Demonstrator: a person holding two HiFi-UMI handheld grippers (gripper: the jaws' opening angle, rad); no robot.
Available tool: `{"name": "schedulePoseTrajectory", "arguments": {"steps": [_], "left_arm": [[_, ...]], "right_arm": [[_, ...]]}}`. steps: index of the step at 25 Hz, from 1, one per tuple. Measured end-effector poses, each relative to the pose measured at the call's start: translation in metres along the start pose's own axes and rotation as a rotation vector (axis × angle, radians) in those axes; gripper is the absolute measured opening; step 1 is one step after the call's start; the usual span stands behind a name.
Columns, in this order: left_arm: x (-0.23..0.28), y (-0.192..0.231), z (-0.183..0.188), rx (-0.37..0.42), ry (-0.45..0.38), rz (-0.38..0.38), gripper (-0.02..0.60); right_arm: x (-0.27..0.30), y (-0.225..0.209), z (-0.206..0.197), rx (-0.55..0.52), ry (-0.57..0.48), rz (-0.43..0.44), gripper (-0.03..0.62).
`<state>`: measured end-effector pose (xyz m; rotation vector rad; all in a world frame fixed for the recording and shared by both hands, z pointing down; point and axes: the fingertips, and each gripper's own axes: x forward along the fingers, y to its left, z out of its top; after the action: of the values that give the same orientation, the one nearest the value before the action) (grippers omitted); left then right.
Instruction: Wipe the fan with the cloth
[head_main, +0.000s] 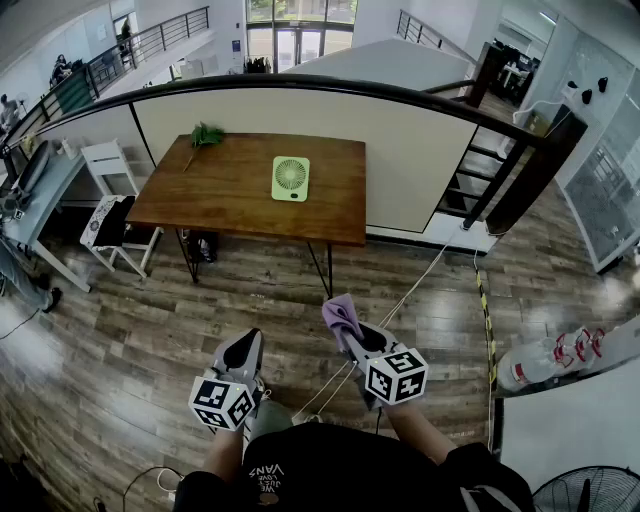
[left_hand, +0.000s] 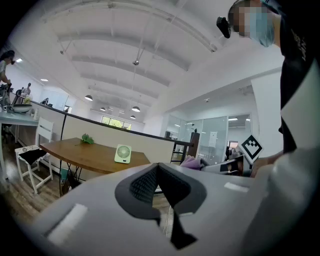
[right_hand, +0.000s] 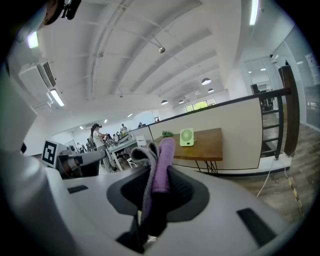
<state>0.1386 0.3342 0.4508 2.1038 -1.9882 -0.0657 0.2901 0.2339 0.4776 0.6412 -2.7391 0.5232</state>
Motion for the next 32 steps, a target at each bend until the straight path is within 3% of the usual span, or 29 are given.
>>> {"name": "schedulePoseTrajectory", "arguments": {"steps": [9, 17, 32], "left_arm": [[0.016, 0.026, -0.001, -0.025, 0.004, -0.007, 0.012], [0.046, 0.085, 0.014, -0.019, 0.024, -0.008, 0.012], [0.101, 0.198, 0.042, 0.000, 0.083, -0.145, 0.015]], "right_arm": [[0.023, -0.006, 0.009, 0.033, -0.016, -0.025, 0.095], [0.074, -0.009, 0.035, 0.059, -0.023, -0.070, 0.095], [0.185, 0.002, 0.073, 0.124, -0.066, -0.171, 0.095]]}}
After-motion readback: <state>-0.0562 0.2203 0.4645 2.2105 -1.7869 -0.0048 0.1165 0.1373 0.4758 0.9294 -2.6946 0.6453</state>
